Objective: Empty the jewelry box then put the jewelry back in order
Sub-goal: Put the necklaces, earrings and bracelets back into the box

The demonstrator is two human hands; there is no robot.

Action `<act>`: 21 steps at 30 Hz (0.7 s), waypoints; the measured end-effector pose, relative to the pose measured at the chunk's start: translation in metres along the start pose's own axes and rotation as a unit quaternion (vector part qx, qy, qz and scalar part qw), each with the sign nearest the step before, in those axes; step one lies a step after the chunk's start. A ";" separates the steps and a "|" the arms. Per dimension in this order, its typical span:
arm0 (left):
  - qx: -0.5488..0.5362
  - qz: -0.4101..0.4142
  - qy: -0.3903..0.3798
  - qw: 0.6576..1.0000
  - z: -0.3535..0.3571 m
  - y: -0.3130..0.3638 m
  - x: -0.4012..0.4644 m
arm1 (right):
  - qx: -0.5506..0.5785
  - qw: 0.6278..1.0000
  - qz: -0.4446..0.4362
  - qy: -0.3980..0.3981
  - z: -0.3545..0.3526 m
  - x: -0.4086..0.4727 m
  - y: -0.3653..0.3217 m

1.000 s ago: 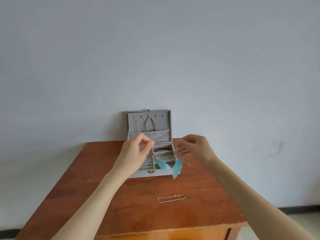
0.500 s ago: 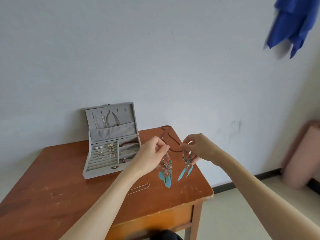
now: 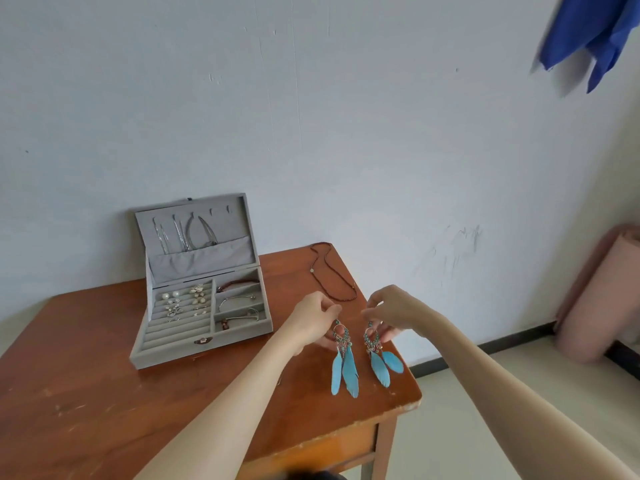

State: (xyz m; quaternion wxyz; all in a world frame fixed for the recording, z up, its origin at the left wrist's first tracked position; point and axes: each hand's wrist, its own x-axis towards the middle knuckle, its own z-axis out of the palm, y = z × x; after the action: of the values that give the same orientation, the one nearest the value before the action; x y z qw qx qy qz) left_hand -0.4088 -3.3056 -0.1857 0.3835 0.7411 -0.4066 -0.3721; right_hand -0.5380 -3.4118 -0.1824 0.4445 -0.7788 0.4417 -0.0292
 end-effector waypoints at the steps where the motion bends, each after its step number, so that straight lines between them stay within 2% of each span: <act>1: 0.013 0.004 0.006 1.000 0.001 -0.001 0.006 | 0.002 1.000 -0.001 0.004 0.001 0.005 0.001; 10: 0.045 0.037 0.083 0.995 0.005 -0.014 0.039 | 0.006 0.997 -0.038 0.074 0.008 0.034 0.007; 21: 0.043 0.006 0.148 0.988 0.009 -0.015 0.058 | 0.038 0.988 -0.014 0.152 0.018 0.054 0.010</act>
State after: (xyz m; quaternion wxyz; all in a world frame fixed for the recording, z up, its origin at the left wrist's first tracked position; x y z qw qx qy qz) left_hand -0.3888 -3.3535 -0.2166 0.4092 0.8015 -0.3652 -0.2384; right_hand -0.5039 -3.4406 -0.2197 0.4006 -0.7543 0.4916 -0.1701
